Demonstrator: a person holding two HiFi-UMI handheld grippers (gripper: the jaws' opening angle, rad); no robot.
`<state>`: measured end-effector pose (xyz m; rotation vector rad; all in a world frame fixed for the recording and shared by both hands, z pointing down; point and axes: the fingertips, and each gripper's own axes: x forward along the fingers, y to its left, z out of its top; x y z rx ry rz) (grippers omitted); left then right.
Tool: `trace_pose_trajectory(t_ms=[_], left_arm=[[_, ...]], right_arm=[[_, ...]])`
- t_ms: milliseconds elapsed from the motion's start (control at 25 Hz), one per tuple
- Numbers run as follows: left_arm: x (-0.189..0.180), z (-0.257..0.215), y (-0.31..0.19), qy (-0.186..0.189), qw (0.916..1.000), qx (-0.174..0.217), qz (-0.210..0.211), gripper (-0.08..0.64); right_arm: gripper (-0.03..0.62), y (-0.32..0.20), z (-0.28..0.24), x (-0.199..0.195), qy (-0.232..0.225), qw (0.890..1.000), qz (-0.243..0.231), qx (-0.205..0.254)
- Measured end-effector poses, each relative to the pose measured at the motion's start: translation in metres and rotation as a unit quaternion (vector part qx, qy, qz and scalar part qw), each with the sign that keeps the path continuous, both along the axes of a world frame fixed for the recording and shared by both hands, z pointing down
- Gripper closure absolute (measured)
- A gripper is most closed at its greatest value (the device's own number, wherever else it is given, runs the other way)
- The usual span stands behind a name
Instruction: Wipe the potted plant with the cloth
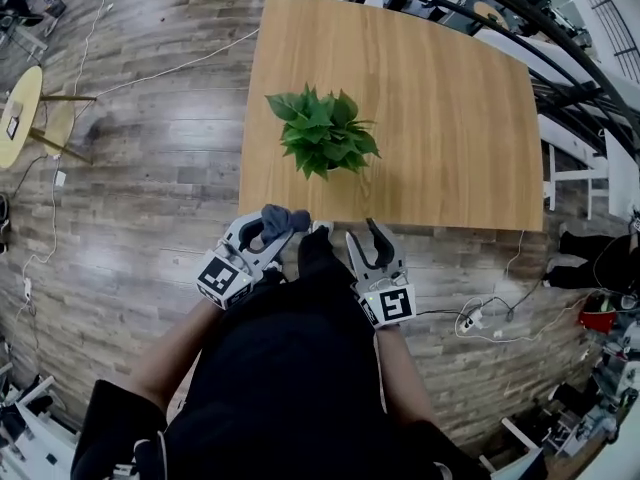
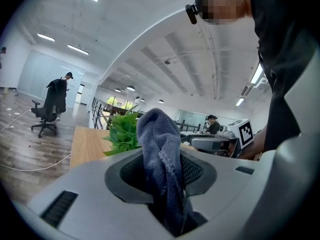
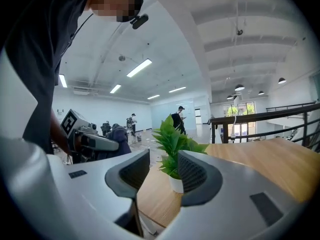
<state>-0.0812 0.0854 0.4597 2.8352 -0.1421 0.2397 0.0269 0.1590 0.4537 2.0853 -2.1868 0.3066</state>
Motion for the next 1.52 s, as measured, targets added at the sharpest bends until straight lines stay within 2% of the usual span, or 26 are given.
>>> trace_pose_trajectory(t_ms=[200,320,520,640,800,1000,1080,1160,1240,1440,1520], left_arm=[[0.024,0.026,-0.014,-0.027,0.9993,0.014,-0.023,0.408],[0.032,0.039,-0.028,-0.052,0.9962,0.041,-0.056,0.408],[0.029,0.073,-0.069,-0.097,0.9823,0.007,-0.161,0.408],[0.032,0.089,-0.085,-0.119,0.9766,-0.014,-0.179,0.408],[0.042,0.117,-0.105,-0.137,0.973,-0.042,-0.181,0.408],[0.055,0.161,-0.117,-0.177,0.9718,-0.052,-0.148,0.408],[0.056,0.17,-0.118,-0.178,0.9702,-0.074,-0.146,0.408],[0.064,0.172,-0.115,-0.167,0.9723,-0.096,-0.132,0.408],[0.071,0.179,-0.109,-0.167,0.974,-0.102,-0.114,0.408],[0.077,0.192,-0.103,-0.18,0.968,-0.132,-0.114,0.408],[0.084,0.196,-0.1,-0.187,0.9676,-0.133,-0.105,0.408]], right_arm=[[0.414,-0.025,0.047,0.026,0.016,0.996,-0.068,-0.048],[0.401,-0.039,0.075,0.043,0.015,0.992,-0.105,-0.07],[0.365,-0.069,0.118,0.061,0.013,0.981,-0.163,-0.102],[0.348,-0.08,0.141,0.07,0.02,0.975,-0.183,-0.125],[0.341,-0.094,0.164,0.08,0.037,0.967,-0.21,-0.14],[0.336,-0.111,0.184,0.086,0.053,0.96,-0.23,-0.153],[0.336,-0.114,0.186,0.086,0.059,0.958,-0.23,-0.159],[0.334,-0.117,0.186,0.088,0.067,0.957,-0.233,-0.159],[0.33,-0.119,0.187,0.086,0.074,0.953,-0.249,-0.158],[0.321,-0.121,0.187,0.07,0.084,0.939,-0.293,-0.159],[0.321,-0.124,0.187,0.063,0.089,0.935,-0.306,-0.157]])
